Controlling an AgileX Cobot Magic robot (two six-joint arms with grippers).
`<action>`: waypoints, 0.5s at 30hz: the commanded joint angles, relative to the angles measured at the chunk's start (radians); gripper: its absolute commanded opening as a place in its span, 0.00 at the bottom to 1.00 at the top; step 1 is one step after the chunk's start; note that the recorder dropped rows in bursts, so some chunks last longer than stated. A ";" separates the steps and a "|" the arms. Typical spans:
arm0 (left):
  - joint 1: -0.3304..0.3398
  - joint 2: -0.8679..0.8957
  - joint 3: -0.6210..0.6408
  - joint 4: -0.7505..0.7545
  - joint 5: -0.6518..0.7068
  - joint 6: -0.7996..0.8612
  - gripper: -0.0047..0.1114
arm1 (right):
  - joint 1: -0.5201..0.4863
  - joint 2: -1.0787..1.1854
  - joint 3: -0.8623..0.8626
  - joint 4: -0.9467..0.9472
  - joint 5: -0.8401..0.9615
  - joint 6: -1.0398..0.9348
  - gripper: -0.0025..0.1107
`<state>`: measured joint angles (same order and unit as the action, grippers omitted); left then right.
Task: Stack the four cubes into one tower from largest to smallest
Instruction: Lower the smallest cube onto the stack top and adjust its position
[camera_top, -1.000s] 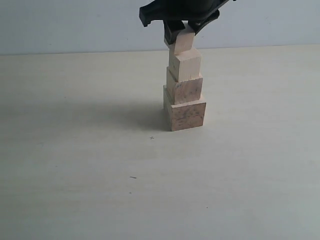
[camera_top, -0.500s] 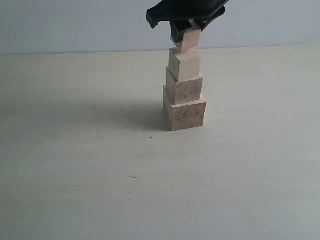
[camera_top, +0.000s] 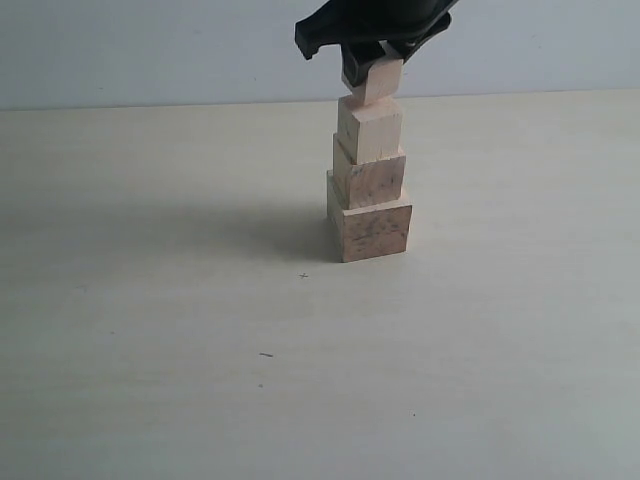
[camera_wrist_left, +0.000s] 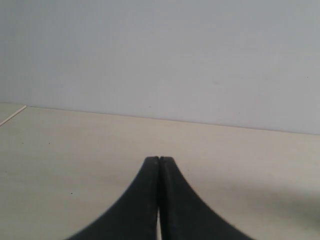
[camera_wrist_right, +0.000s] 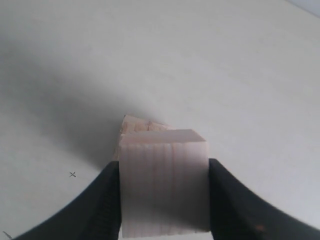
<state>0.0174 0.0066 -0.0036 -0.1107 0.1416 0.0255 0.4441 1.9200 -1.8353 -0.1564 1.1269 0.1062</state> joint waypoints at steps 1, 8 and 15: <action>-0.007 -0.007 0.004 -0.006 -0.001 -0.002 0.04 | -0.004 0.004 0.000 0.000 0.006 -0.008 0.02; -0.007 -0.007 0.004 -0.006 -0.001 0.000 0.04 | -0.004 0.029 0.000 0.026 0.025 -0.026 0.02; -0.007 -0.007 0.004 -0.006 -0.001 -0.002 0.04 | -0.004 0.029 0.000 0.025 0.027 -0.026 0.02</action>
<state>0.0174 0.0066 -0.0036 -0.1107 0.1416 0.0255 0.4441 1.9390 -1.8353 -0.1429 1.1461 0.0890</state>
